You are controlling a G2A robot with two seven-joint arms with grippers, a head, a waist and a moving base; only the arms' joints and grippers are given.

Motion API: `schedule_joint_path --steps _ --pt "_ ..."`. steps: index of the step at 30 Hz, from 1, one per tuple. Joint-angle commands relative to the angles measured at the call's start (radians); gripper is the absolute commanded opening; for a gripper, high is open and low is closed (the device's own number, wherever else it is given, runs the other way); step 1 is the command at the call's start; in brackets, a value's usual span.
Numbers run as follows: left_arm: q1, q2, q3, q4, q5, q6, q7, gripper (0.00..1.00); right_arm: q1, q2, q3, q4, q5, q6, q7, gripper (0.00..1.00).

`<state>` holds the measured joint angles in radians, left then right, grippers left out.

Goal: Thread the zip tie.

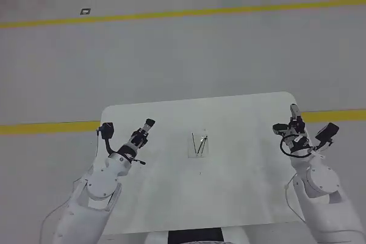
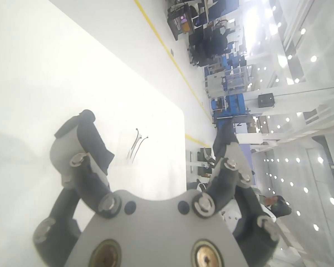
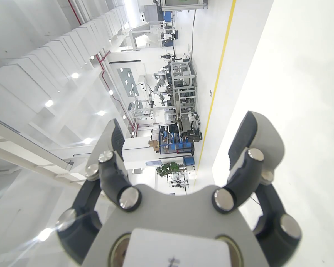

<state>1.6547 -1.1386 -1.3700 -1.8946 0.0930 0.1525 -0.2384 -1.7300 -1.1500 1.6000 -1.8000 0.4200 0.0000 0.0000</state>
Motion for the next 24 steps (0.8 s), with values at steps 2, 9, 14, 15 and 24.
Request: schedule_joint_path --steps 2,9,14,15,24 --pt "0.0 0.0 0.0 0.0 0.0 0.0 0.0 1.0 0.0 0.0 0.0 0.0 0.0 0.0 0.0 1.0" --pt "-0.052 0.004 0.034 -0.02 0.07 0.044 -0.103 1.0 0.0 0.0 0.0 0.0 0.0 0.0 0.0 1.0" --pt "-0.144 0.004 0.101 -0.013 0.132 0.12 -0.21 1.0 0.0 0.0 0.0 0.0 0.0 0.0 0.0 1.0" --pt "-0.163 0.003 0.116 -0.009 0.147 0.133 -0.229 1.0 0.0 0.0 0.0 0.0 0.0 0.0 0.0 1.0" --pt "-0.282 -0.004 0.242 0.065 0.267 0.187 -0.352 1.0 0.0 0.0 0.0 0.0 0.0 0.0 0.0 1.0"
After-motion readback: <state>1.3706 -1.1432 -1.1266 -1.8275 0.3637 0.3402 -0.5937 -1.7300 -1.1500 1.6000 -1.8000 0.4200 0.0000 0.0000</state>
